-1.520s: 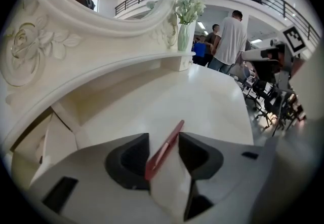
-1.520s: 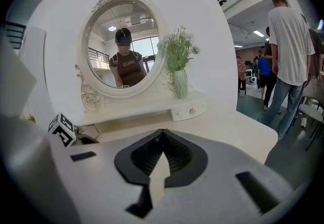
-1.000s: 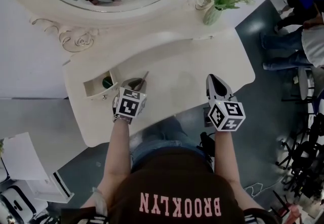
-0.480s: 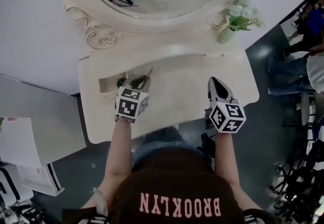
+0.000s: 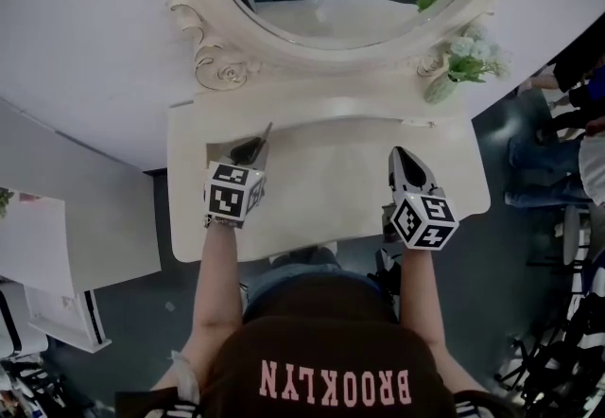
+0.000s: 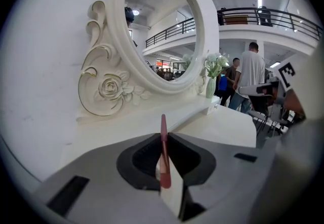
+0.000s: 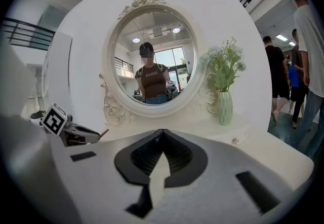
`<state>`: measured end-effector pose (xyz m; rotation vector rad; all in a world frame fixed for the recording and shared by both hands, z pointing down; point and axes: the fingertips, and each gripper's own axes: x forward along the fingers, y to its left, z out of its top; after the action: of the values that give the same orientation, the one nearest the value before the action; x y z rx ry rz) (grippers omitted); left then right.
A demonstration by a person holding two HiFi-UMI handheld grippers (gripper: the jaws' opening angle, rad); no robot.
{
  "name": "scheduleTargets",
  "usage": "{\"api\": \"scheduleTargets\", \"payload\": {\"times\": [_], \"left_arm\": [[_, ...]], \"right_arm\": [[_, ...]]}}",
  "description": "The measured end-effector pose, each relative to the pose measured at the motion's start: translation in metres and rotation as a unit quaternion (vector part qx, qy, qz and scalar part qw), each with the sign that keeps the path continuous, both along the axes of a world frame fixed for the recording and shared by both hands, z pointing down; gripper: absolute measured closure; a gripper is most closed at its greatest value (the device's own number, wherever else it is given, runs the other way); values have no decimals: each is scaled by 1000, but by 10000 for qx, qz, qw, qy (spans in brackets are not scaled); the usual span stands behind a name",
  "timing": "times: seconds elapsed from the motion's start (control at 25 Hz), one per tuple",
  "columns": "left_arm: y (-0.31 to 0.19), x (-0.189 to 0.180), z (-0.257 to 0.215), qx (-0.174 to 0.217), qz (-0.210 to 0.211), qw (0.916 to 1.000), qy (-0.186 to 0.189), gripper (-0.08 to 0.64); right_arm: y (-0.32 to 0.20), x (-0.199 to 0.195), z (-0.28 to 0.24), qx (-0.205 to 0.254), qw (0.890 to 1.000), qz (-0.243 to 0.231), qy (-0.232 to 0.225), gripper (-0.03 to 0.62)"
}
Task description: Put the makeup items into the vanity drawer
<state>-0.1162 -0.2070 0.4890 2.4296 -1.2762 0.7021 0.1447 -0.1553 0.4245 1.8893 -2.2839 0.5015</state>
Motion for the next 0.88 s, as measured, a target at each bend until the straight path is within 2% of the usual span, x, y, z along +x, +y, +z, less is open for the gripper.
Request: {"api": "scheduleTargets", "payload": {"times": [0.24, 0.4, 0.48, 0.6, 0.72, 0.88], "left_arm": [[-2, -32, -5, 84, -157, 9998, -103, 519], [-4, -51, -2, 143, -134, 9992, -358, 518], [-5, -58, 1, 246, 9, 9979, -598, 518], [-5, -62, 6, 483, 455, 9925, -1026, 518], [-2, -67, 13, 450, 763, 9877, -1289, 518], [-2, -76, 27, 406, 922, 9812, -1648, 518]], "right_arm": [[-1, -15, -1, 14, 10000, -15, -28, 601], [-2, -26, 0, 1, 10000, 22, -57, 601], [-1, -31, 1, -22, 9999, 63, -91, 601], [0, -41, 5, -76, 9999, 99, -105, 601], [2, -51, 8, -128, 9998, 110, -75, 601], [5, -59, 10, -192, 9997, 116, -1, 601]]}}
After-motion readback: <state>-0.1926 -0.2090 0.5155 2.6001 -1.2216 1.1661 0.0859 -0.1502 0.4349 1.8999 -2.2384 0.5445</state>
